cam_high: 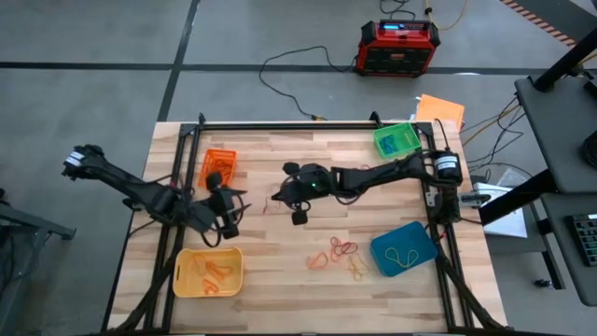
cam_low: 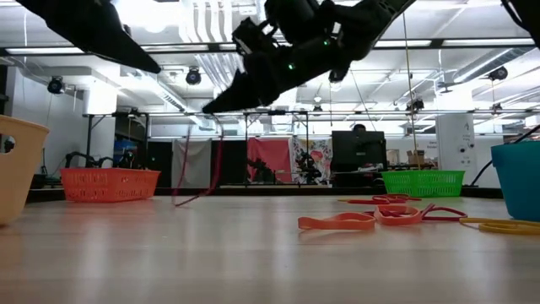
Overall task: Sort rubber bands into baskets
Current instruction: Put the red rubber band into the orange bin
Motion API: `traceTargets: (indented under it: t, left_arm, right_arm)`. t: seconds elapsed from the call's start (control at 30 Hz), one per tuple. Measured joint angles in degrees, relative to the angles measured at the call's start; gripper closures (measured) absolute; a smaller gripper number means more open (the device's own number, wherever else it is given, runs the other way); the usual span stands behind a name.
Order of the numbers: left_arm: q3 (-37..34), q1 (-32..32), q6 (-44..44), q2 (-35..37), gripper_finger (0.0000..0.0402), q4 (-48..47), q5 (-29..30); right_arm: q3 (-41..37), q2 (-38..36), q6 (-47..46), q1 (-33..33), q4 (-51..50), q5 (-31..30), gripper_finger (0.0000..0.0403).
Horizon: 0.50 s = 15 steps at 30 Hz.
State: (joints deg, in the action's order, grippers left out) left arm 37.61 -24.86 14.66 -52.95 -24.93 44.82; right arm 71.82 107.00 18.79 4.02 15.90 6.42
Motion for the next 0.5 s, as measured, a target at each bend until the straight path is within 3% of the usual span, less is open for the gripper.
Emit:
traceTargets:
  t: [0.23,0.5]
  left_arm:
    - [-5.67,0.8,-2.58,-2.52,0.0204,13.66,-0.04]
    - [-8.62,3.73,-6.5,-6.88,0.02,24.82,-2.38]
  right_arm:
    - [0.17,-0.06,1.68,-1.03,3.92,0.0,0.0394]
    - [3.54,-0.06,5.34,-1.7,4.04,0.07,0.0394]
